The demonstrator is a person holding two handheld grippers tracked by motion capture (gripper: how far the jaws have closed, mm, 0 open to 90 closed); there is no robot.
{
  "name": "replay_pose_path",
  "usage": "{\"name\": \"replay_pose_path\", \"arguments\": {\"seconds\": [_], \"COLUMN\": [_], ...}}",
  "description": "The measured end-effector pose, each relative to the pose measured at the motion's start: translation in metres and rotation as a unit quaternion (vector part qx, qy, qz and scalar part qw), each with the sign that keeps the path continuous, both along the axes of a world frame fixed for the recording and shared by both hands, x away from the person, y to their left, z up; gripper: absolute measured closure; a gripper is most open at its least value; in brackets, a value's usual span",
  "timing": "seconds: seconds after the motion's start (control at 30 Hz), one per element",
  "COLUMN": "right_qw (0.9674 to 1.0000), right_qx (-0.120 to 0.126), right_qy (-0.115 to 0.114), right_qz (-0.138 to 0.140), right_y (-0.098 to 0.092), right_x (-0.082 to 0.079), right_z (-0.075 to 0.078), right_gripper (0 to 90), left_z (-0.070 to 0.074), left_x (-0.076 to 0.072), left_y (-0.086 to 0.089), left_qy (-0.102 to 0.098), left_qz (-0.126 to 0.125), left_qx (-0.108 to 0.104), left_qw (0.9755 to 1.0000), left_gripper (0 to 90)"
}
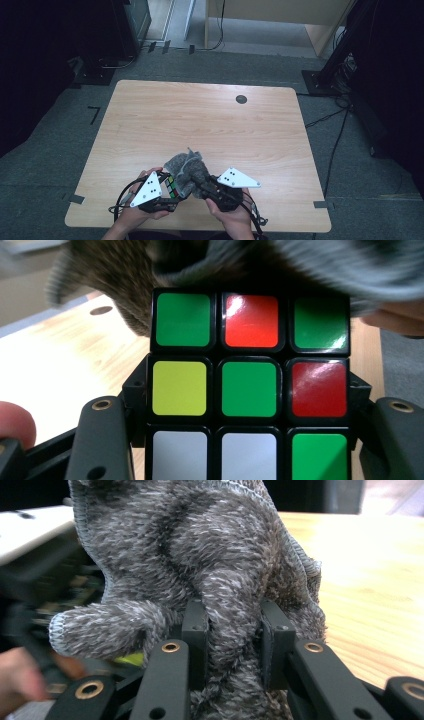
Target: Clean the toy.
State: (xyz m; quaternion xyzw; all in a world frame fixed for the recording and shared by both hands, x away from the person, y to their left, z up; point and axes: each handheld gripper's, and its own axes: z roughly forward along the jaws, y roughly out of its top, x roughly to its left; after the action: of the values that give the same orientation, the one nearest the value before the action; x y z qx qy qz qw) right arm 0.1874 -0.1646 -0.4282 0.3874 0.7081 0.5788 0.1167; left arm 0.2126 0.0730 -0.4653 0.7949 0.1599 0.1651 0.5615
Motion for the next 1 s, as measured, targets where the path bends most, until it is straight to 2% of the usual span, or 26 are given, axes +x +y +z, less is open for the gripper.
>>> {"name": "replay_pose_path", "arguments": {"seconds": [0.07, 0.1, 0.17, 0.23, 0.27, 0.33, 0.4, 0.43, 0.5, 0.57, 0.6, 0.67, 0.7, 0.8, 0.83, 0.9, 0.93, 1.0], "right_qw": [1.0, 0.9999, 0.9987, 0.998, 0.9984, 0.9998, 0.9999, 0.9999, 0.9999, 0.9988, 0.9983, 0.9977, 0.998, 0.9999, 1.0, 0.9998, 0.9997, 0.9996], "right_qx": [-0.008, -0.012, -0.034, -0.027, -0.02, -0.005, -0.004, -0.005, -0.007, -0.045, -0.052, -0.051, -0.044, -0.003, 0.003, -0.013, -0.02, -0.024], "right_qy": [-0.004, 0.005, 0.022, 0.043, 0.04, 0.018, -0.003, -0.007, -0.006, -0.008, 0.001, 0.022, 0.021, -0.002, -0.008, -0.018, -0.016, -0.001], "right_qz": [-0.003, -0.008, -0.03, -0.037, -0.034, -0.009, 0.011, 0.014, 0.013, -0.017, -0.025, -0.039, -0.041, -0.011, -0.002, 0.004, 0.003, -0.012], "right_y": [0.002, 0.0, -0.006, -0.012, -0.012, -0.008, 0.0, 0.002, 0.002, -0.001, -0.004, -0.01, -0.012, -0.01, -0.007, 0.0, 0.001, -0.003], "right_x": [0.0, 0.002, 0.009, 0.011, 0.01, 0.004, -0.002, -0.004, -0.003, 0.001, 0.004, 0.009, 0.008, 0.0, -0.003, -0.006, -0.006, 0.0], "right_z": [-0.001, -0.003, -0.01, -0.013, -0.011, -0.003, 0.005, 0.008, 0.008, 0.003, -0.001, -0.006, -0.006, 0.007, 0.011, 0.014, 0.012, 0.005], "right_gripper": [71.2, 71.2, 71.3, 71.3, 71.3, 71.3, 71.2, 71.2, 71.2, 71.2, 71.3, 71.3, 71.3, 71.3, 71.3, 71.3, 71.3, 71.4], "left_z": [0.0, 0.0, 0.0, 0.0, 0.001, 0.002, 0.003, 0.003, 0.004, 0.005, 0.004, 0.005, 0.005, 0.007, 0.006, 0.006, 0.006, 0.005], "left_x": [-0.001, 0.0, 0.0, 0.001, 0.002, 0.002, 0.002, 0.001, 0.0, 0.0, 0.0, 0.001, 0.001, 0.001, 0.001, 0.0, -0.001, -0.003], "left_y": [0.0, 0.0, 0.0, 0.001, 0.001, 0.002, 0.002, 0.002, 0.002, 0.001, 0.0, 0.001, 0.001, 0.001, 0.0, 0.0, -0.001, -0.002], "left_qy": [-0.002, 0.0, 0.005, 0.01, 0.013, 0.026, 0.029, 0.027, 0.024, 0.027, 0.029, 0.037, 0.041, 0.038, 0.035, 0.03, 0.022, 0.015], "left_qz": [0.007, 0.007, 0.012, 0.011, 0.012, 0.011, 0.007, 0.007, 0.011, 0.012, 0.012, 0.008, 0.003, 0.002, 0.002, -0.007, -0.003, -0.002], "left_qx": [0.006, 0.008, 0.011, 0.003, -0.002, -0.012, -0.019, -0.02, -0.015, -0.008, -0.008, -0.016, -0.023, -0.028, -0.029, -0.03, -0.025, -0.018], "left_qw": [1.0, 0.9999, 0.9999, 0.9999, 0.9998, 0.9995, 0.9994, 0.9994, 0.9995, 0.9995, 0.9995, 0.9991, 0.9989, 0.9989, 0.999, 0.9991, 0.9995, 0.9997], "left_gripper": [34.0, 34.0, 34.0, 34.0, 34.0, 34.0, 34.0, 34.0, 34.0, 34.0, 34.0, 33.9, 33.9, 33.9, 33.9, 33.9, 33.9, 33.9]}}
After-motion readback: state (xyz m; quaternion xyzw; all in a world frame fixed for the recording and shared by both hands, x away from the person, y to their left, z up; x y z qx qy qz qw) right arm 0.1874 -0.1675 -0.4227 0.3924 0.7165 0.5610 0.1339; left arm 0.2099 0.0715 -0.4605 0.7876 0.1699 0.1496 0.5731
